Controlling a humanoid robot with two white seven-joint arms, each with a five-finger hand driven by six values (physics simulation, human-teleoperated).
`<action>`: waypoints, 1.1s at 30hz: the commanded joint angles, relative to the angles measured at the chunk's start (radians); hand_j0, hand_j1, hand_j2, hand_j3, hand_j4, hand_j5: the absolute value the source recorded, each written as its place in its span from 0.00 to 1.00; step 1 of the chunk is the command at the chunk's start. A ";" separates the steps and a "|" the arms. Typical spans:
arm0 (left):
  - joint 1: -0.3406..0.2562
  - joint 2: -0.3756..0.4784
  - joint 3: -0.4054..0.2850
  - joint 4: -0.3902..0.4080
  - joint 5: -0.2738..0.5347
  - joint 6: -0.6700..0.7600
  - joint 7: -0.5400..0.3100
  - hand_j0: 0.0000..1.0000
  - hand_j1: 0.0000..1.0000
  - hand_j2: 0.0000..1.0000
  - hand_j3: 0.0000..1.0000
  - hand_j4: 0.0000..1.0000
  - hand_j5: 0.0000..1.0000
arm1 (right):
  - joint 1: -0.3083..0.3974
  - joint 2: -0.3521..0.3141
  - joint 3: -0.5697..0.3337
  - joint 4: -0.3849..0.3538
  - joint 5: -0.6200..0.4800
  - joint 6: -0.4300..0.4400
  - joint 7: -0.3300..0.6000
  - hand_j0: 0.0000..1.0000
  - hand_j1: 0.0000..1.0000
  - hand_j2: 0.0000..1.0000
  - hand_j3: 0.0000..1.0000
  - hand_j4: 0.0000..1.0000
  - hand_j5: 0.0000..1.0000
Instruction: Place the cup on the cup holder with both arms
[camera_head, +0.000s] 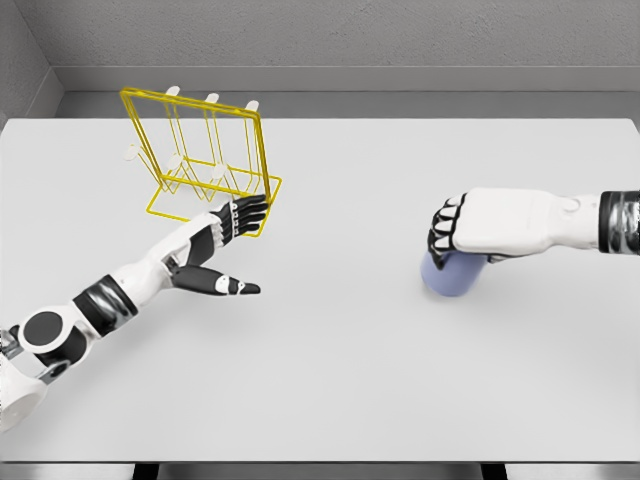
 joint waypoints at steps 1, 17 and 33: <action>0.000 -0.024 -0.001 0.040 -0.001 -0.001 0.000 1.00 1.00 1.00 1.00 1.00 1.00 | -0.002 0.033 0.000 -0.008 -0.006 0.002 0.033 0.50 0.50 0.50 0.50 0.50 0.50; 0.011 -0.065 -0.011 0.056 -0.073 -0.010 -0.003 1.00 1.00 1.00 1.00 1.00 1.00 | -0.057 0.239 0.003 -0.010 -0.003 0.002 0.135 0.49 0.49 0.49 0.49 0.49 0.49; 0.014 -0.042 -0.002 0.066 -0.062 -0.010 -0.003 1.00 1.00 1.00 1.00 1.00 1.00 | -0.061 0.374 0.045 -0.008 0.069 0.002 0.136 0.50 0.50 0.50 0.50 0.50 0.50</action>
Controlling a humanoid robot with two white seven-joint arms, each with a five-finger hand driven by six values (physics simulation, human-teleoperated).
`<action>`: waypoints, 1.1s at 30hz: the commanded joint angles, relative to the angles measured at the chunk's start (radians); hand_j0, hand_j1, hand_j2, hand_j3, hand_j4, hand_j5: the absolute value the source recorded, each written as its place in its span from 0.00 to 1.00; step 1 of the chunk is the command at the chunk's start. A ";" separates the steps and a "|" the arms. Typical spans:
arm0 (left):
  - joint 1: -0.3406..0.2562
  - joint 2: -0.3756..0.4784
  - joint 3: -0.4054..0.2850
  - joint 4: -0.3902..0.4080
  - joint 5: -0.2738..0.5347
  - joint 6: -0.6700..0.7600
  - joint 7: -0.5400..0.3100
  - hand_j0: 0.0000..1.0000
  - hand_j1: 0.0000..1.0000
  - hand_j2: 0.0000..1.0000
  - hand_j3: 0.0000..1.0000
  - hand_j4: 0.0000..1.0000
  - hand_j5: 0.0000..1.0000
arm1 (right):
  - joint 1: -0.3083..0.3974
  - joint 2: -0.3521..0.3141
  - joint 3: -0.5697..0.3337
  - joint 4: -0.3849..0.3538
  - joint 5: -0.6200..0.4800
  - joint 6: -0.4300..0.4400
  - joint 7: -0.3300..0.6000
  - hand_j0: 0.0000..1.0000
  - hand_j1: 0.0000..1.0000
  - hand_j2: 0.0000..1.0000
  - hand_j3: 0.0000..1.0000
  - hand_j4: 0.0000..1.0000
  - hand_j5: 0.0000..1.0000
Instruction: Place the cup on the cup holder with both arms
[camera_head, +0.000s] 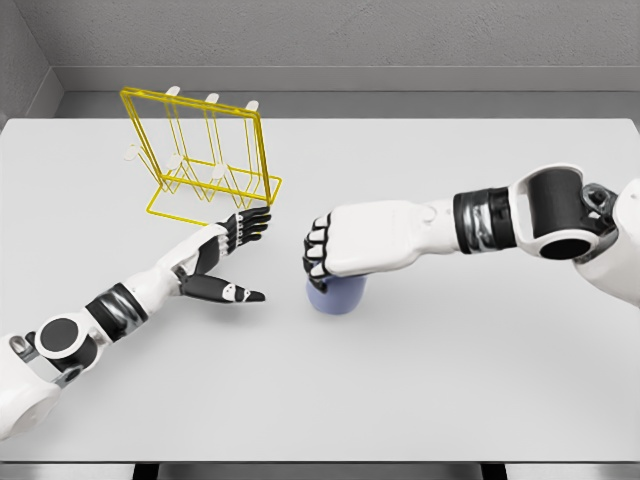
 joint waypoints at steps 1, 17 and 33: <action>0.000 0.002 0.000 0.000 0.002 0.000 0.000 1.00 1.00 1.00 1.00 1.00 1.00 | 0.000 0.012 0.013 0.000 0.016 0.003 -0.001 0.50 0.50 0.50 0.50 0.50 0.50; 0.002 0.002 0.000 0.000 -0.001 0.000 0.000 1.00 1.00 1.00 1.00 1.00 1.00 | 0.017 0.013 0.047 0.068 0.060 0.003 -0.004 0.51 0.51 0.51 0.51 0.51 0.51; 0.002 0.002 0.000 -0.002 -0.004 0.000 0.000 1.00 1.00 1.00 1.00 1.00 1.00 | 0.023 0.001 0.040 0.069 0.059 0.003 -0.004 0.99 0.99 0.99 0.99 0.99 0.99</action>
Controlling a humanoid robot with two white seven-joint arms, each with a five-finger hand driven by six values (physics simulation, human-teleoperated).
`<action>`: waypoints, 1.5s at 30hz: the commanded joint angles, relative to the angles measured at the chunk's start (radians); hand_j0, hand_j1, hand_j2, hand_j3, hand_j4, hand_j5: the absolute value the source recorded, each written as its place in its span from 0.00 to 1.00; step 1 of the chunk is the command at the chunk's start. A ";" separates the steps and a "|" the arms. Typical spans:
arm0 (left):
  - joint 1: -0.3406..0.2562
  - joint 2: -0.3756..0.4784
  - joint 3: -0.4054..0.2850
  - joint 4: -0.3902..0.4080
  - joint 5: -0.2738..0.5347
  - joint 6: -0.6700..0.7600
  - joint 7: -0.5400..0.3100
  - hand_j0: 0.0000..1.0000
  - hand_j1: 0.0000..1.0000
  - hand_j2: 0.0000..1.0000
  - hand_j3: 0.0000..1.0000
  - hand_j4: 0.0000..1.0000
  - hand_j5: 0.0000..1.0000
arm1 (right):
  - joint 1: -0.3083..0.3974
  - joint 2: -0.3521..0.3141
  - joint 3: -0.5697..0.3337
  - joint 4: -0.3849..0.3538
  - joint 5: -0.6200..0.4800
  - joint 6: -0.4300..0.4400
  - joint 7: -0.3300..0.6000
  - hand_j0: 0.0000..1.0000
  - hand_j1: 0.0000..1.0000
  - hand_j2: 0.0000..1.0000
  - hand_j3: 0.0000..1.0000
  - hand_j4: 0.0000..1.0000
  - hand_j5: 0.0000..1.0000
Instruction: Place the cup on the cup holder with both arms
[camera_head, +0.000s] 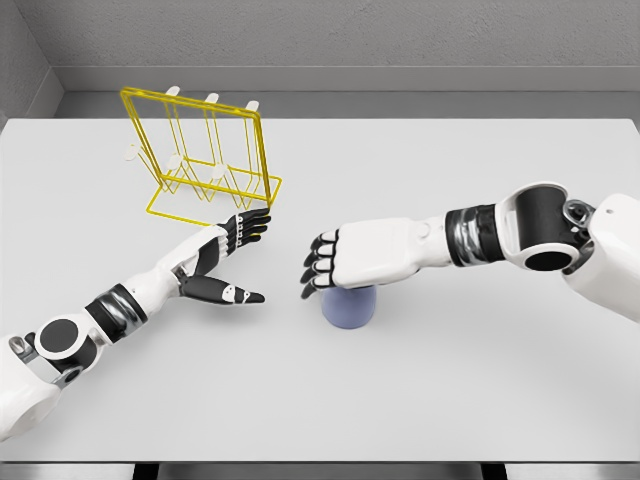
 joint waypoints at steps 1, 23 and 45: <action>0.000 0.000 0.001 0.000 0.002 0.000 0.000 1.00 1.00 1.00 1.00 1.00 1.00 | 0.000 -0.009 -0.008 -0.003 -0.007 0.002 0.000 0.99 0.99 0.99 0.99 0.99 0.99; -0.025 -0.070 -0.037 0.029 -0.004 0.011 0.000 1.00 1.00 1.00 1.00 1.00 1.00 | 0.416 -0.191 -0.765 -0.005 -0.336 0.002 -0.006 1.00 1.00 1.00 1.00 1.00 1.00; -0.112 -0.181 -0.105 0.038 -0.016 0.097 0.001 1.00 1.00 1.00 1.00 1.00 1.00 | 0.595 -0.104 -0.909 0.046 -0.378 0.002 0.000 1.00 1.00 1.00 1.00 1.00 1.00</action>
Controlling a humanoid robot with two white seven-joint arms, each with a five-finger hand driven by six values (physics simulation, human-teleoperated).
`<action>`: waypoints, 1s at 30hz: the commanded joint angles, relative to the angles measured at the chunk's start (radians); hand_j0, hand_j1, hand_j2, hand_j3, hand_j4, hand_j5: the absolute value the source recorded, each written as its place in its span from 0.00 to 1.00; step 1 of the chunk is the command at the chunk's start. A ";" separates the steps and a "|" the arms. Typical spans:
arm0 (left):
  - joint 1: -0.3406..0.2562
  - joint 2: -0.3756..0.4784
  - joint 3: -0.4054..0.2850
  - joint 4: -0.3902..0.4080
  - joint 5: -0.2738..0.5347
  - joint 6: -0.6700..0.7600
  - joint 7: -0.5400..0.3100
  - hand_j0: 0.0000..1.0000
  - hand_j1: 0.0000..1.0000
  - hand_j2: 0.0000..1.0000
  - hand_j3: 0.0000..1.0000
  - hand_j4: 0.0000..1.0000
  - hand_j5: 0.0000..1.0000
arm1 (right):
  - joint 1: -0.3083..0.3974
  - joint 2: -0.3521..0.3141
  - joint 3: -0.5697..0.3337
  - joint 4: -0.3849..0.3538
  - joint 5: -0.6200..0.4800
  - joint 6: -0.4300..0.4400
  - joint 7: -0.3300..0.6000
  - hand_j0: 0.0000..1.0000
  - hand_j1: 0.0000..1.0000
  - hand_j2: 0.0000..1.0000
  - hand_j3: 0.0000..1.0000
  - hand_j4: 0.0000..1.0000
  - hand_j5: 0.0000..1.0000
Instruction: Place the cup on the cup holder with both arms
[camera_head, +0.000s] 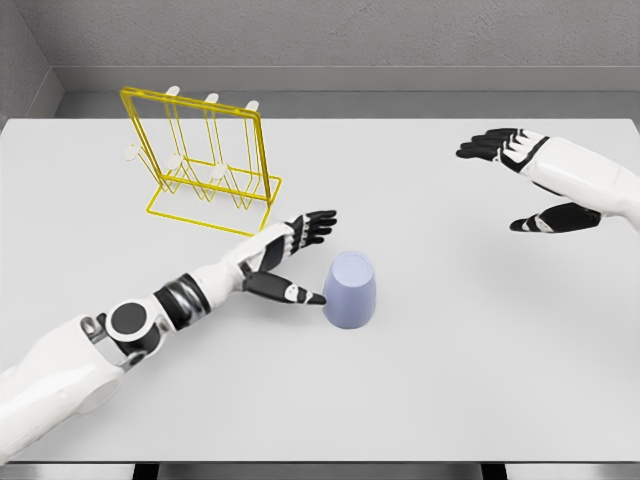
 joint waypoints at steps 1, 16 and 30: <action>0.000 -0.013 -0.002 0.000 -0.001 0.016 0.000 1.00 1.00 1.00 1.00 1.00 1.00 | 0.000 -0.001 -0.002 0.002 -0.007 0.003 -0.001 1.00 1.00 1.00 1.00 1.00 1.00; -0.009 -0.043 -0.025 -0.003 -0.003 0.017 0.000 1.00 1.00 1.00 1.00 1.00 1.00 | 0.000 0.001 -0.002 0.002 -0.009 0.003 -0.002 1.00 1.00 1.00 1.00 1.00 1.00; -0.014 -0.063 -0.051 -0.003 -0.016 0.018 0.000 1.00 1.00 1.00 1.00 1.00 1.00 | 0.000 0.001 -0.002 0.000 -0.009 0.003 -0.001 1.00 1.00 1.00 1.00 1.00 1.00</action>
